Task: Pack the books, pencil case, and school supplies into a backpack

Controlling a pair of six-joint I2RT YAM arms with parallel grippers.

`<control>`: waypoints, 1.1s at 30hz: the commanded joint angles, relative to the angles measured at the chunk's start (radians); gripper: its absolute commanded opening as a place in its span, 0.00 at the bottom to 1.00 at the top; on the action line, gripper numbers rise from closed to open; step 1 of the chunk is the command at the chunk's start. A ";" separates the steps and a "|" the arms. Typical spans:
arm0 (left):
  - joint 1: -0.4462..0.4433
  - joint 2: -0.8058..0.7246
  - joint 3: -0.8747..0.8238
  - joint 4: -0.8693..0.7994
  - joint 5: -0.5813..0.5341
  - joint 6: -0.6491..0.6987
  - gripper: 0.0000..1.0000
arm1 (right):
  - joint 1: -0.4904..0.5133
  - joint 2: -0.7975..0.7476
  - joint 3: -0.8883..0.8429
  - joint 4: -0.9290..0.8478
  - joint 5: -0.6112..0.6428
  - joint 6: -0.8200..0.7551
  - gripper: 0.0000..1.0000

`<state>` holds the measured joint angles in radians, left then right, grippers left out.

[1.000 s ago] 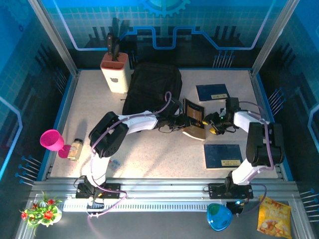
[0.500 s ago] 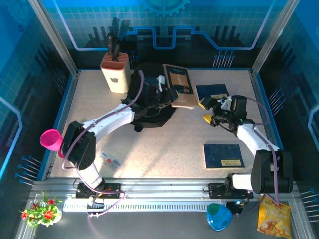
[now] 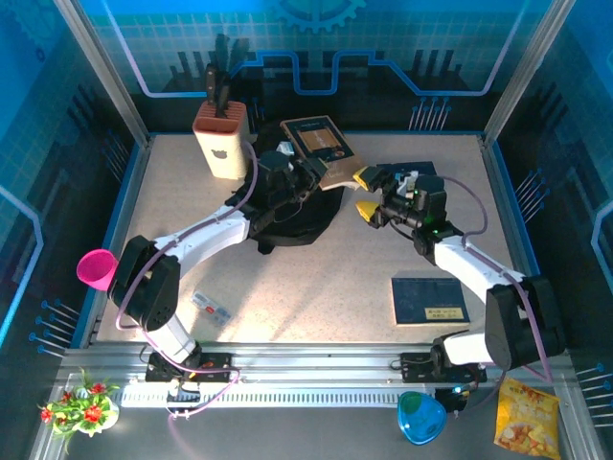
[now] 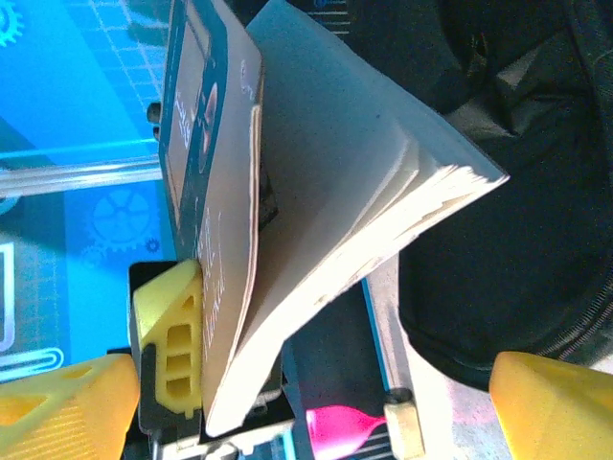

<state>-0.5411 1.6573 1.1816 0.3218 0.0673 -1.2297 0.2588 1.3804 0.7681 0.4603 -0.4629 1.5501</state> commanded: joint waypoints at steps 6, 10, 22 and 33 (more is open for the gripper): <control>-0.006 -0.007 -0.018 0.182 -0.010 -0.065 0.06 | 0.090 0.069 0.094 0.030 0.152 0.082 0.91; -0.007 -0.015 -0.035 0.190 -0.020 -0.067 0.06 | 0.121 0.095 0.106 0.047 0.208 0.097 0.79; -0.006 -0.013 -0.056 0.207 -0.031 -0.079 0.06 | 0.151 0.112 0.106 0.123 0.276 0.149 0.55; -0.006 -0.003 -0.062 0.189 -0.050 -0.079 0.09 | 0.159 0.153 0.130 0.173 0.303 0.191 0.33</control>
<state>-0.5415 1.6653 1.1217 0.4393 0.0402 -1.3117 0.4080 1.5360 0.8848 0.5777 -0.1986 1.7370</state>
